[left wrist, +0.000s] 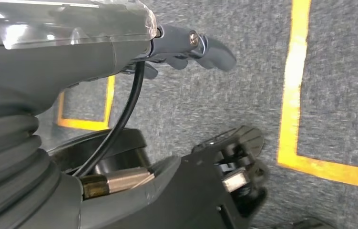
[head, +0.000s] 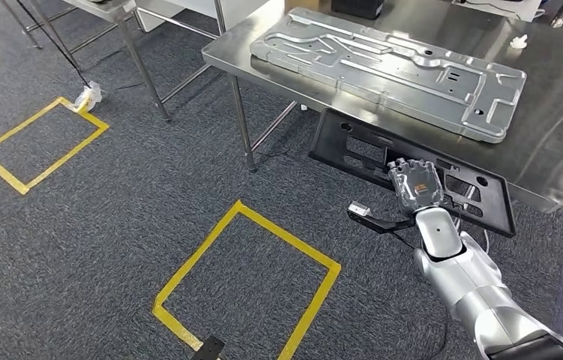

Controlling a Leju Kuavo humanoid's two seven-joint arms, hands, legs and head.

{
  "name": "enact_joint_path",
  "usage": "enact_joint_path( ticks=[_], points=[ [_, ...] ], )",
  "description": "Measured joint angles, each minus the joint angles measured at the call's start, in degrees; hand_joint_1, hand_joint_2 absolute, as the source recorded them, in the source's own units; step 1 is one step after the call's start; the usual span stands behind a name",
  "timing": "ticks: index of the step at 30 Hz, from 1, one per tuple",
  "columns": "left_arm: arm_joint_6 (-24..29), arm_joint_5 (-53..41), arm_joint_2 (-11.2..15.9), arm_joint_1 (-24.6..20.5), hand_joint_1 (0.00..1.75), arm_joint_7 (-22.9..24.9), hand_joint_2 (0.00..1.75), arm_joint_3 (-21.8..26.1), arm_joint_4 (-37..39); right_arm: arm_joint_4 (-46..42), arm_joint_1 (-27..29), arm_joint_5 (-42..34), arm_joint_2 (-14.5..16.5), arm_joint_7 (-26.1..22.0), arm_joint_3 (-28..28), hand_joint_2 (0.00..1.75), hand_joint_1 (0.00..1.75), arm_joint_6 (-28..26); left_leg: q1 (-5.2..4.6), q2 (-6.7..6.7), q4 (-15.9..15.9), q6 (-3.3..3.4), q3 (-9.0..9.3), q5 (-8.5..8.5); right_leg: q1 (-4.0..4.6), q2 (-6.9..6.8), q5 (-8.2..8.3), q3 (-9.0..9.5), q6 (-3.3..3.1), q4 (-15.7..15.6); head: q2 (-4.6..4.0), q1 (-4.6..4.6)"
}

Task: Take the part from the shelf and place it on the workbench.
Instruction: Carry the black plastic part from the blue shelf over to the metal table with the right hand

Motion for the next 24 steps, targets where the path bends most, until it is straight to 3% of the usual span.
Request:
enact_joint_path(
  ticks=[2, 5, 6, 7, 10, 12, 15, 17, 18, 20, 21, 22, 24],
  points=[
    [0.03, -0.03, -0.07, -0.09, 0.00, -0.03, 1.75, 0.01, -0.01, 0.06, -0.07, -0.01, 0.10, 0.02, 0.06, 1.75, 1.75, 0.04, -0.26, -0.55, 4.18, 0.76, -1.95, -2.10, 0.41, 0.25, -0.32, 0.78, -0.75, -0.39, 0.00, -0.57],
    [0.07, -0.12, 0.01, -0.07, 0.00, -0.07, 1.75, 0.02, -0.01, 0.07, -0.26, -0.01, 0.61, 0.04, 0.32, 1.75, 1.75, 0.15, -2.00, -1.61, 16.32, 2.41, -9.41, -5.66, 0.93, 0.51, -0.85, 1.70, -1.74, -0.88, 0.00, -1.08],
    [0.07, -0.15, 0.02, 0.10, 0.00, -0.07, 1.75, 0.01, -0.01, 0.07, -0.10, 0.01, 0.79, 0.01, 0.41, 1.75, 1.75, 0.19, -2.44, -1.81, 18.21, 2.98, -11.14, -5.26, 1.12, 0.68, -1.11, 2.05, -1.94, -0.91, 0.00, -1.11],
    [0.07, -0.17, 0.02, 0.29, 0.00, -0.07, 1.75, 0.01, -0.01, 0.07, 0.08, 0.02, 0.95, -0.01, 0.48, 1.75, 1.75, 0.21, -2.85, -1.93, 17.77, 3.65, -11.83, -3.61, 1.27, 0.88, -1.39, 2.46, -2.02, -0.91, 0.00, -1.10],
    [0.07, -0.22, 0.12, 0.69, 0.00, -0.07, 1.75, 0.02, 0.00, 0.07, 0.29, 0.03, 1.28, -0.01, 0.56, 1.75, 1.75, 0.22, -3.91, -2.36, 8.85, 5.55, -9.76, 3.14, 1.46, 1.33, -2.11, 3.46, -1.56, -1.05, 0.00, -1.09],
    [0.08, -0.22, 0.20, 0.71, 0.00, -0.07, 1.75, 0.02, 0.01, 0.07, 0.32, 0.03, 1.39, 0.04, 0.57, 1.75, 1.75, 0.24, -4.36, -2.70, 4.89, 5.90, -8.25, 3.73, 1.61, 1.61, -2.13, 3.64, -0.81, -1.42, 0.00, -1.08],
    [0.06, -0.16, 0.20, 0.72, 0.00, -0.11, 1.75, 0.02, 0.02, 0.07, 0.38, 0.01, 1.37, 0.14, 0.58, 1.75, 1.75, 0.25, -4.43, -2.67, 3.31, 6.01, -7.29, 3.14, 1.56, 1.45, -1.77, 3.96, 0.37, -1.89, 0.00, -1.06],
    [0.00, -0.15, 0.15, 0.68, 0.00, -0.36, 1.75, 0.02, 0.02, 0.07, 0.30, -0.11, 1.32, 0.36, 0.58, 1.75, 1.75, 0.22, -4.41, -2.61, 2.65, 6.49, -6.44, 3.28, 1.58, 0.45, -3.12, 2.76, 0.63, 0.65, 0.00, -1.02],
    [-0.07, -0.15, 0.11, 0.65, 0.00, -0.51, 1.75, 0.02, 0.02, 0.07, 0.29, -0.18, 1.28, 0.48, 0.58, 1.75, 1.75, 0.21, -4.55, -2.58, 2.45, 6.77, -6.13, 3.27, 1.67, -0.07, -4.44, 1.17, 0.65, 3.62, 0.00, -1.01],
    [-0.20, -0.16, 0.07, 0.69, 0.00, -0.71, 1.75, 0.02, 0.02, 0.09, 0.50, -0.31, 1.19, 0.67, 0.58, 1.75, 1.75, 0.20, -5.04, -2.57, 2.37, 7.30, -5.83, 3.05, 2.05, -0.50, -6.81, -2.89, 0.56, 10.46, 0.00, -1.01],
    [-0.22, -0.19, 0.07, 0.78, 0.00, -0.75, 1.75, 0.02, 0.02, 0.11, 0.68, -0.35, 1.11, 0.79, 0.58, 1.75, 1.75, 0.20, -5.37, -2.59, 2.37, 7.55, -5.65, 2.89, 2.34, -0.52, -6.96, -4.33, 0.34, 12.32, 0.00, -1.00],
    [-0.21, -0.23, 0.06, 0.86, 0.00, -0.76, 1.75, 0.02, 0.02, 0.13, 0.84, -0.38, 1.04, 0.92, 0.58, 1.75, 1.75, 0.20, -5.74, -2.60, 2.37, 7.79, -5.40, 2.71, 2.68, -0.52, -6.02, -4.81, -0.06, 12.16, 0.00, -1.01],
    [-0.21, -0.32, -0.04, 0.88, 0.00, -0.80, 1.75, 0.02, 0.02, 0.11, 0.91, -0.42, 0.95, 1.17, 0.58, 1.75, 1.75, 0.17, -6.54, -2.60, 2.34, 8.22, -4.64, 2.23, 3.65, -0.57, -1.50, -2.89, -1.64, 6.10, 0.00, -1.02]
  ],
)
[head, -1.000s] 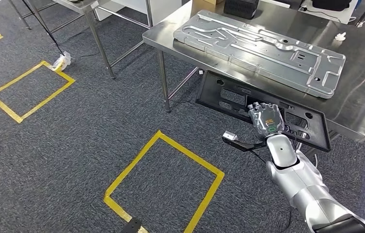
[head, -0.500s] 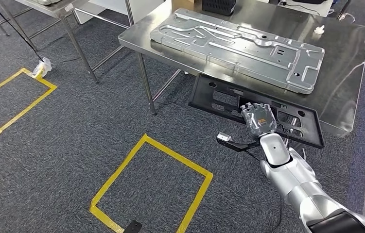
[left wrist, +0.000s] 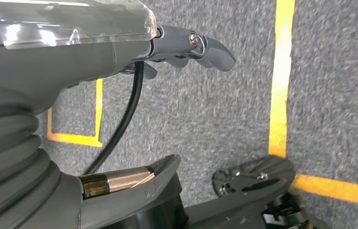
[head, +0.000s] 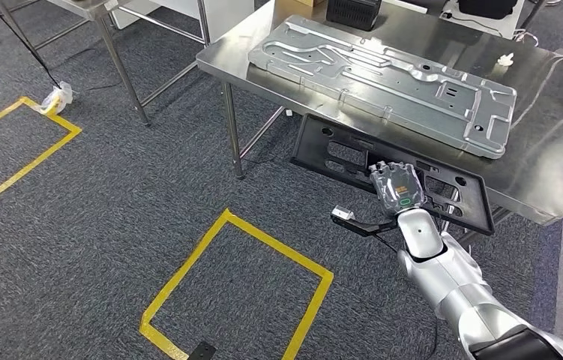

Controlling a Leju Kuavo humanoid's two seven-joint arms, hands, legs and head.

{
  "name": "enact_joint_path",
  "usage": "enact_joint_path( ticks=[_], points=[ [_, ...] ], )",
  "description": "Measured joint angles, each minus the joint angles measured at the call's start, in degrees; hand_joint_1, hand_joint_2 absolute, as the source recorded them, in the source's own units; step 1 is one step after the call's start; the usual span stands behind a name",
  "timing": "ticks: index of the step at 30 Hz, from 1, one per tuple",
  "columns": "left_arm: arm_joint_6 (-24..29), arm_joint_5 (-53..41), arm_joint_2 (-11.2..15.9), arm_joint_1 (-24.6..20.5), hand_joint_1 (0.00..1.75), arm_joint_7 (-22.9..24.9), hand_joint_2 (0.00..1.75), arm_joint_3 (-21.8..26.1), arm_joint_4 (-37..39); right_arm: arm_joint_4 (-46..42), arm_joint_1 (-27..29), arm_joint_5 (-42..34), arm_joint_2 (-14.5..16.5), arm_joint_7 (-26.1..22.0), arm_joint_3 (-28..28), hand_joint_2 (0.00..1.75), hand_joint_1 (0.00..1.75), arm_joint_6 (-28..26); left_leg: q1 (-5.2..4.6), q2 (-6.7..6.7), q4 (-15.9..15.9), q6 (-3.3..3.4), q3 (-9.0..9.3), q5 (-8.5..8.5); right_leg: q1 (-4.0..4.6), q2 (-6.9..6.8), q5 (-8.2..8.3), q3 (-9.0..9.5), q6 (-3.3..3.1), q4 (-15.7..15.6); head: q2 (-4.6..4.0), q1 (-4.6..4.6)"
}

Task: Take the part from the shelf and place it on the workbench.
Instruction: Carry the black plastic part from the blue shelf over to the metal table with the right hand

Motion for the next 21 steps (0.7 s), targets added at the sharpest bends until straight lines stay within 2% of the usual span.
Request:
enact_joint_path(
  ticks=[1, 2, 3, 4, 8, 17, 19, 21],
  points=[
    [-0.01, -0.03, -0.15, -0.07, 0.00, -0.04, 1.75, 0.00, 0.00, -0.02, -0.05, -0.01, -0.05, 0.07, 0.00, 1.75, 1.75, -0.01, -0.31, 0.05, -0.08, 0.13, 0.34, -0.22, 0.46, -0.21, 1.80, 1.39, -1.02, -3.48, 0.00, -0.17],
    [0.00, -0.03, -0.31, -0.17, 0.00, -0.08, 1.75, 0.01, 0.00, -0.03, -0.15, -0.02, -0.09, 0.09, 0.00, 1.75, 1.75, -0.02, -0.44, 0.14, -0.16, 0.15, 0.51, -0.38, 0.92, -0.40, 2.90, 2.60, -1.83, -6.60, 0.00, -0.30],
    [0.01, -0.03, -0.43, -0.25, 0.00, -0.12, 1.75, 0.01, 0.00, -0.04, -0.24, -0.03, -0.11, 0.09, 0.00, 1.75, 1.75, -0.02, -0.40, 0.23, -0.37, 0.05, 0.55, -0.43, 1.26, -0.53, 3.33, 3.32, -2.46, -8.34, 0.00, -0.45],
    [-0.01, -0.03, -0.53, -0.27, 0.00, -0.14, 1.75, 0.01, 0.00, -0.04, -0.29, -0.03, -0.15, 0.09, 0.00, 1.75, 1.75, -0.01, -0.33, 0.32, -0.39, -0.06, 0.48, -0.41, 1.32, -0.58, 3.31, 3.75, -2.54, -9.10, 0.00, -0.57],
    [-0.04, 0.05, -0.60, -0.14, 0.00, -0.15, 1.75, 0.01, 0.00, -0.04, -0.39, -0.03, -0.26, 0.08, 0.00, 1.75, 1.75, 0.10, -0.16, 0.46, -0.95, -0.29, 0.85, -0.35, 1.22, -0.24, 3.92, 4.46, -1.62, -10.30, 0.00, -0.58],
    [0.00, 0.17, -0.42, -0.22, 0.00, -0.07, 1.75, 0.04, 0.00, -0.04, -0.40, 0.03, -0.30, 0.21, 0.02, 1.75, 1.75, 0.55, -0.22, 0.48, -1.22, -0.29, 0.93, -0.47, 1.11, -0.21, 3.74, 4.36, -1.57, -10.20, 0.00, -0.57],
    [0.03, 0.10, -0.41, -0.24, 0.00, 0.12, 1.75, 0.04, 0.00, -0.04, -0.43, 0.03, -0.25, 0.33, 0.02, 1.75, 1.75, 0.58, -0.35, 0.46, -1.45, 0.09, 1.01, -0.30, 0.99, -0.23, 4.00, 4.57, -1.24, -10.53, 0.00, -0.58],
    [0.09, -0.01, -0.54, -0.25, 0.00, 0.24, 1.75, 0.04, 0.00, -0.05, -0.52, 0.03, -0.24, 0.42, 0.02, 1.75, 1.75, 0.58, -0.10, 0.60, -3.12, 0.66, 2.04, 0.58, 0.94, -0.21, 3.79, 4.71, -0.70, -10.52, 0.00, -0.51]
  ],
)
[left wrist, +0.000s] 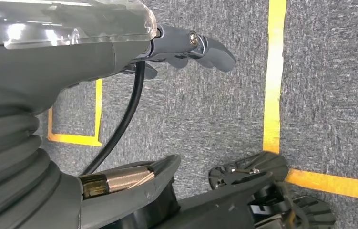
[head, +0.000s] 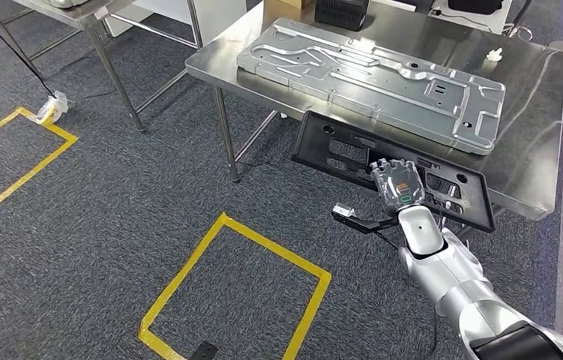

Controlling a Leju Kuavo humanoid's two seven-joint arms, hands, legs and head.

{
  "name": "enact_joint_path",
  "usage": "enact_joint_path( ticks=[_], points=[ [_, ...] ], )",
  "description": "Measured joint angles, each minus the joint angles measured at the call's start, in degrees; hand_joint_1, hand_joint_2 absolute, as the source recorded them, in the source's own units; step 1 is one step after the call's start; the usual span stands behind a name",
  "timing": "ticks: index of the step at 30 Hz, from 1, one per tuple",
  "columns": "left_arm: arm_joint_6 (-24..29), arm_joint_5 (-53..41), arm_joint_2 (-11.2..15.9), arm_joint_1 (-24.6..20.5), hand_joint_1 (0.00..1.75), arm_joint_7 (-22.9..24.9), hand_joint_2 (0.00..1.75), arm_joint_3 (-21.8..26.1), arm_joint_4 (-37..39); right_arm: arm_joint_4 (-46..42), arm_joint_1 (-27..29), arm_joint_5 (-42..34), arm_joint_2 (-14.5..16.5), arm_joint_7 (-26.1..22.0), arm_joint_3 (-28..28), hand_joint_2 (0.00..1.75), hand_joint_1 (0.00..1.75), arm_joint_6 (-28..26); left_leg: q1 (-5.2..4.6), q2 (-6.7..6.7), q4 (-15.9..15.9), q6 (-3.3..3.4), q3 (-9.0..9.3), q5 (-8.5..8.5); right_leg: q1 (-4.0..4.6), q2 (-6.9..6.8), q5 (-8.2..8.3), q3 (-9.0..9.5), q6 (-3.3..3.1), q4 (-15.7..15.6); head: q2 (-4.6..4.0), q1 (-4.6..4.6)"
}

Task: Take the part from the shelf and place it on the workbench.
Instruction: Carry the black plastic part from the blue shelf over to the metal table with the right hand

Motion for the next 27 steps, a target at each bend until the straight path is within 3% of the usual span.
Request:
enact_joint_path(
  ticks=[2, 4, 5, 6, 7, 9, 10, 12, 13, 16, 17, 19, 20, 21, 22, 25, 27],
  points=[
    [0.04, -0.05, -0.12, -0.05, 0.00, 0.01, 1.75, 0.00, 0.00, 0.01, -0.22, 0.02, -0.09, 0.07, 0.00, 1.75, 1.75, 0.02, 0.43, 0.21, -1.75, 0.25, 1.19, 0.85, -0.20, 0.11, -2.12, -1.65, 0.53, 3.62, 0.00, 0.18],
    [0.05, -0.06, -0.11, -0.08, 0.00, 0.05, 1.75, 0.00, 0.00, 0.09, -0.22, 0.10, -0.15, 0.09, 0.01, 1.75, 1.75, 0.07, 0.58, 0.29, -1.98, 0.18, 1.47, 0.84, -0.95, 0.15, -5.02, -5.20, 1.27, 10.67, 0.00, 0.28],
    [0.04, -0.07, -0.12, -0.07, 0.00, 0.09, 1.75, 0.00, 0.00, 0.16, -0.09, 0.15, -0.20, 0.09, 0.02, 1.75, 1.75, 0.08, 0.74, 0.29, -1.84, -0.02, 1.50, 0.66, -1.45, 0.11, -5.60, -6.66, 1.72, 13.33, 0.00, 0.28],
    [0.04, -0.07, -0.12, -0.05, 0.00, 0.13, 1.75, 0.00, 0.00, 0.25, 0.05, 0.19, -0.22, 0.09, 0.02, 1.75, 1.75, 0.09, 0.98, 0.25, -1.56, -0.34, 1.52, 0.38, -2.00, 0.05, -5.10, -7.19, 2.23, 14.01, 0.00, 0.27],
    [0.04, -0.08, -0.12, -0.05, 0.00, 0.17, 1.75, 0.00, 0.00, 0.33, 0.12, 0.20, -0.25, 0.09, 0.02, 1.75, 1.75, 0.09, 1.31, 0.20, -1.12, -0.77, 1.54, -0.02, -2.55, -0.05, -3.60, -6.62, 2.79, 12.52, 0.00, 0.28],
    [0.03, -0.08, -0.04, -0.07, 0.00, 0.26, 1.75, 0.01, 0.00, 0.42, 0.01, 0.18, -0.28, 0.09, 0.03, 1.75, 1.75, 0.09, 1.98, 0.10, 0.24, -2.00, 1.40, -1.28, -3.34, -0.31, -0.30, -3.40, 3.95, 5.85, 0.00, 0.39],
    [0.03, -0.09, 0.01, -0.13, 0.00, 0.31, 1.75, 0.01, 0.00, 0.43, -0.11, 0.16, -0.27, 0.09, 0.05, 1.75, 1.75, 0.09, 2.10, 0.11, 1.09, -2.68, 1.19, -1.95, -3.42, -0.29, 0.30, -2.13, 3.98, 3.38, 0.01, 0.56],
    [0.03, -0.10, 0.09, -0.24, 0.00, 0.43, 1.75, 0.02, 0.00, 0.49, -0.10, 0.13, -0.27, 0.10, 0.10, 1.75, 1.75, 0.10, 2.03, 0.12, 1.98, -3.69, 0.92, -2.78, -3.10, -0.12, -0.60, -1.44, 3.14, 2.30, 0.01, 0.76],
    [0.02, -0.10, 0.06, -0.27, 0.00, 0.46, 1.75, 0.02, 0.00, 0.52, -0.07, 0.11, -0.32, 0.10, 0.11, 1.75, 1.75, 0.11, 2.01, 0.16, 2.12, -3.97, 1.01, -2.96, -3.01, -0.01, -0.84, -1.53, 2.33, 2.44, 0.01, 0.74],
    [0.06, -0.17, 0.06, -0.41, 0.00, 0.49, 1.75, 0.02, 0.00, 0.60, -0.24, 0.06, -0.45, 0.19, 0.11, 1.75, 1.75, 0.11, 2.24, 0.14, 3.90, -4.49, 0.62, -4.41, -3.05, 0.16, -1.53, -0.96, 0.83, 2.57, 0.00, 0.59],
    [0.08, -0.19, 0.06, -0.49, 0.00, 0.49, 1.75, 0.02, 0.00, 0.61, -0.34, 0.05, -0.45, 0.24, 0.12, 1.75, 1.75, 0.09, 2.25, 0.11, 6.56, -4.61, -0.65, -5.60, -3.06, 0.22, -1.75, -0.64, 0.43, 2.52, 0.00, 0.55],
    [0.11, -0.19, 0.06, -0.61, 0.00, 0.49, 1.75, 0.02, 0.00, 0.64, -0.40, 0.04, -0.43, 0.28, 0.14, 1.75, 1.75, 0.10, 2.18, 0.08, 14.55, -4.66, -5.28, -8.13, -2.80, 0.30, -2.17, -0.18, -0.14, 2.51, 0.00, 0.50],
    [0.12, -0.18, 0.06, -0.57, 0.00, 0.50, 1.75, 0.02, 0.00, 0.66, -0.33, 0.04, -0.43, 0.28, 0.15, 1.75, 1.75, 0.10, 2.13, 0.07, 17.84, -4.56, -7.64, -8.62, -2.59, 0.37, -2.38, 0.04, -0.33, 2.51, 0.00, 0.50],
    [0.13, -0.18, 0.06, -0.50, 0.00, 0.51, 1.75, 0.02, 0.00, 0.68, -0.24, 0.04, -0.43, 0.27, 0.16, 1.75, 1.75, 0.11, 2.03, 0.05, 19.38, -4.31, -9.26, -8.05, -2.36, 0.47, -2.60, 0.31, -0.46, 2.51, 0.00, 0.49],
    [0.13, -0.17, 0.06, -0.42, 0.00, 0.52, 1.75, 0.02, 0.00, 0.70, -0.18, 0.04, -0.42, 0.27, 0.17, 1.75, 1.75, 0.11, 1.86, 0.02, 18.67, -3.90, -9.80, -6.35, -2.14, 0.59, -2.82, 0.63, -0.52, 2.51, 0.00, 0.49],
    [0.15, -0.17, 0.09, -0.34, 0.00, 0.53, 1.75, 0.02, 0.00, 0.72, -0.18, 0.04, -0.38, 0.27, 0.18, 1.75, 1.75, 0.11, 0.77, -0.24, 8.38, -1.76, -6.83, 0.66, -1.69, 0.84, -3.42, 1.61, -0.47, 2.35, 0.00, 0.54],
    [0.20, -0.17, 0.15, -0.38, 0.00, 0.54, 1.75, 0.02, 0.00, 0.76, -0.13, 0.04, -0.33, 0.28, 0.19, 1.75, 1.75, 0.11, 0.21, -0.38, 4.37, -0.83, -5.20, 1.68, -1.76, 0.92, -3.52, 1.75, -0.09, 2.09, 0.00, 0.50]
  ],
)
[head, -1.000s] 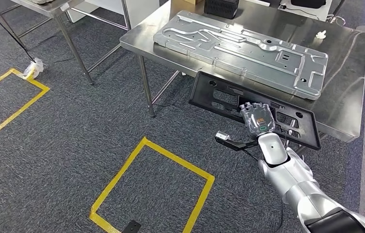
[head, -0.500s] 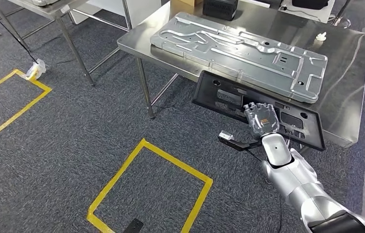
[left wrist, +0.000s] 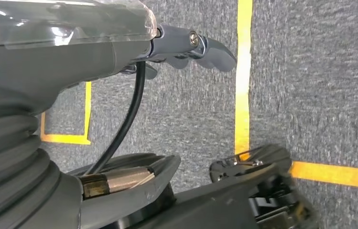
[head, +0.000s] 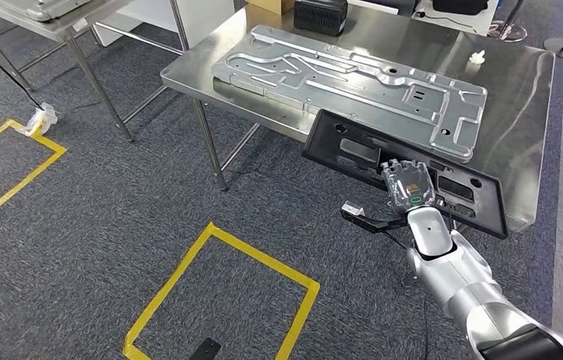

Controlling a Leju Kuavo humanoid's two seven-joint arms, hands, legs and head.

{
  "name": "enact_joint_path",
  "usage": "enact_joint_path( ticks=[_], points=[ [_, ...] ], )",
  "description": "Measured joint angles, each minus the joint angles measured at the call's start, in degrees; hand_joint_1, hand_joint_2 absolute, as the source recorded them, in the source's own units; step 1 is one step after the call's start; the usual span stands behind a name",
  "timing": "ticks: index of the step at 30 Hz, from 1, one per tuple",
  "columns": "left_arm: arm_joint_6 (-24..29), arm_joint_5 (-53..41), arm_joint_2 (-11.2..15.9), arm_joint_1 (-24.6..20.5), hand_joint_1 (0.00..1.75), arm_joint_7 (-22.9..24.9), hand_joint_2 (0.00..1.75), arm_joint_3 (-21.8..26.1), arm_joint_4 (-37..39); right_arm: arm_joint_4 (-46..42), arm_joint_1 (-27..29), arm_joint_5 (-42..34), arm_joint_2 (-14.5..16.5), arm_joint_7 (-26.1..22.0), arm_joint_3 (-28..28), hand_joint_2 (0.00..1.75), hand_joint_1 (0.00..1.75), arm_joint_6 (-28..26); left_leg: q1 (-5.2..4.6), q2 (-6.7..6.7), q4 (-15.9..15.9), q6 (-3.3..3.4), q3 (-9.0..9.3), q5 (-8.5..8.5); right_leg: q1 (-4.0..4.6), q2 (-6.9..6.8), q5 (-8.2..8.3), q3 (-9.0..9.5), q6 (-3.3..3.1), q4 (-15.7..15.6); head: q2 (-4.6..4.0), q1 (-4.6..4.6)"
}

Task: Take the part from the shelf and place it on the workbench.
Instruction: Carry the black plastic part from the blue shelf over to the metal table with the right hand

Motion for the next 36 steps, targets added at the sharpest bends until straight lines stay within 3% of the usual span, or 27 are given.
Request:
enact_joint_path(
  ticks=[3, 5, 8, 9, 10, 11, 13, 14, 18, 20, 23, 24, 25, 26, 27, 29, 32, 34, 36],
  points=[
    [0.05, 0.00, -0.02, 0.01, 0.00, 0.03, 1.75, 0.00, -0.01, 0.02, 0.08, -0.01, 0.01, 0.01, 0.01, 1.75, 1.75, -0.02, 0.13, 0.07, -2.04, -0.01, 1.12, -0.10, 0.09, -0.08, -0.03, 0.33, 0.96, -0.64, 0.00, -0.01],
    [0.05, 0.00, -0.06, -0.05, 0.00, 0.02, 1.75, 0.00, -0.01, 0.02, -0.17, -0.02, -0.05, 0.03, 0.01, 1.75, 1.75, -0.03, 0.52, 0.20, -3.70, 0.00, 2.29, 0.36, 0.25, -0.32, -1.44, -0.69, 1.37, 1.62, 0.00, 0.14],
    [-0.07, 0.04, -0.13, -0.21, 0.00, -0.01, 1.75, 0.00, -0.01, 0.10, -0.29, -0.01, -0.10, 0.05, 0.01, 1.75, 1.75, -0.02, 0.58, 0.23, -4.15, 0.12, 3.07, 0.12, 0.07, -0.49, -5.12, -6.43, 1.72, 11.80, 0.00, 0.28],
    [-0.11, 0.07, -0.14, -0.16, 0.00, -0.02, 1.75, 0.00, -0.01, 0.15, -0.13, 0.00, -0.11, 0.05, 0.01, 1.75, 1.75, -0.02, 0.58, 0.18, -3.96, 0.11, 3.25, -0.19, 0.00, -0.53, -5.06, -7.86, 1.90, 13.80, 0.00, 0.30],
    [-0.11, 0.09, -0.14, -0.08, 0.00, -0.03, 1.75, 0.00, 0.00, 0.19, 0.02, 0.01, -0.13, 0.05, 0.01, 1.75, 1.75, -0.02, 0.60, 0.14, -3.71, 0.05, 3.48, -0.58, -0.12, -0.60, -3.84, -8.31, 2.07, 13.69, 0.00, 0.30],
    [-0.10, 0.08, -0.15, -0.01, 0.00, -0.04, 1.75, 0.00, 0.00, 0.21, 0.06, 0.01, -0.13, 0.04, 0.01, 1.75, 1.75, -0.02, 0.64, 0.10, -3.35, -0.08, 3.77, -1.06, -0.26, -0.71, -1.53, -7.57, 2.22, 11.19, 0.00, 0.30],
    [-0.04, 0.07, -0.19, -0.05, 0.00, -0.05, 1.75, 0.01, 0.00, 0.21, -0.09, 0.02, -0.11, 0.02, 0.03, 1.75, 1.75, 0.01, 0.61, 0.07, -2.44, -0.57, 4.18, -2.21, -0.36, -0.99, 2.44, -4.69, 2.26, 4.20, 0.00, 0.35],
    [0.01, 0.07, -0.22, -0.12, 0.00, -0.05, 1.75, 0.01, 0.00, 0.21, -0.24, 0.05, -0.09, -0.02, 0.08, 1.75, 1.75, 0.06, 0.55, 0.07, -2.01, -0.92, 4.16, -2.68, -0.28, -1.07, 3.14, -3.50, 2.00, 1.71, 0.00, 0.39],
    [0.07, 0.07, -0.28, -0.19, 0.00, -0.05, 1.75, 0.02, 0.00, 0.21, -0.46, 0.21, 0.22, -0.30, 0.74, 1.75, 1.75, 0.81, 0.51, 0.14, -1.59, -2.25, 4.12, -3.52, -0.02, -0.87, 2.17, -2.46, 0.55, 0.06, 0.00, 0.37],
    [0.08, 0.04, -0.28, -0.21, 0.00, -0.07, 1.75, 0.02, 0.00, 0.20, -0.74, 0.25, 0.48, -0.38, 1.21, 1.75, 1.75, 1.26, 0.62, 0.12, 0.88, -2.90, 3.15, -4.90, -0.35, -0.80, 1.88, -1.71, -0.15, -0.39, 0.00, 0.25],
    [0.02, -0.02, -0.27, -0.14, 0.00, -0.07, 1.75, 0.03, 0.00, 0.22, -1.35, 0.39, 1.21, -0.61, 2.75, 1.75, 1.75, 2.51, 0.90, 0.10, 10.96, -3.57, -2.66, -8.09, -0.42, -0.72, 1.26, -0.78, -0.80, -0.57, 0.00, 0.08],
    [-0.03, -0.02, -0.27, -0.04, 0.00, -0.07, 1.75, 0.03, 0.00, 0.24, -1.50, 0.43, 1.44, -0.73, 3.61, 1.75, 1.75, 3.16, 0.97, 0.10, 13.25, -3.67, -4.45, -8.13, -0.39, -0.67, 1.02, -0.49, -0.85, -0.56, 0.00, 0.08],
    [-0.09, -0.02, -0.27, 0.08, 0.00, -0.07, 1.75, 0.03, 0.00, 0.27, -1.66, 0.46, 1.64, -0.86, 4.55, 1.75, 1.75, 3.83, 1.00, 0.10, 13.67, -3.66, -5.40, -7.14, -0.37, -0.61, 0.77, -0.18, -0.83, -0.55, 0.00, 0.08],
    [-0.13, -0.02, -0.27, 0.19, 0.00, -0.07, 1.75, 0.03, 0.00, 0.30, -1.88, 0.46, 1.85, -1.00, 5.42, 1.75, 1.75, 4.43, 1.00, 0.10, 11.81, -3.53, -5.20, -5.09, -0.36, -0.53, 0.52, 0.17, -0.75, -0.55, 0.00, 0.07],
    [-0.14, -0.01, -0.26, 0.28, 0.00, -0.08, 1.75, 0.04, 0.00, 0.32, -2.19, 0.46, 2.09, -1.16, 6.18, 1.75, 1.75, 4.95, 0.97, 0.10, 8.29, -3.28, -4.11, -2.45, -0.35, -0.46, 0.26, 0.55, -0.65, -0.55, 0.00, 0.08],
    [-0.14, 0.03, -0.23, 0.40, 0.00, -0.17, 1.75, 0.05, 0.00, 0.34, -3.12, 0.46, 2.49, -1.62, 7.44, 1.75, 1.75, 6.03, 0.68, 0.02, 1.50, -2.68, -1.42, 0.84, -0.27, -0.36, -0.14, 1.03, -0.33, -0.64, 0.00, 0.09],
    [-0.14, 0.09, -0.19, 0.59, 0.00, -0.38, 1.75, 0.08, 0.00, 0.40, -4.44, 0.46, 2.83, -2.56, 9.26, 1.75, 1.75, 7.75, 0.26, -0.10, -1.42, -1.99, -0.20, 0.82, -0.20, -0.33, -0.27, 1.12, 0.48, -1.05, 0.00, 0.11],
    [-0.14, 0.10, -0.20, 0.81, 0.00, -0.49, 1.75, 0.09, 0.00, 0.44, -4.94, 0.46, 2.96, -3.08, 10.39, 1.75, 1.75, 8.66, 0.59, -0.11, -2.25, -1.37, 0.36, 0.88, -0.19, -0.52, -0.75, 1.05, 1.10, -0.80, 0.00, 0.16],
    [-0.14, 0.09, -0.23, 0.90, 0.00, -0.59, 1.75, 0.10, 0.00, 0.49, -5.50, 0.46, 3.01, -3.31, 11.42, 1.75, 1.75, 9.26, 0.86, -0.06, -3.14, -0.70, 1.14, 0.96, -0.12, -0.69, -2.75, -0.89, 1.41, 3.08, 0.00, 0.23]
  ],
)
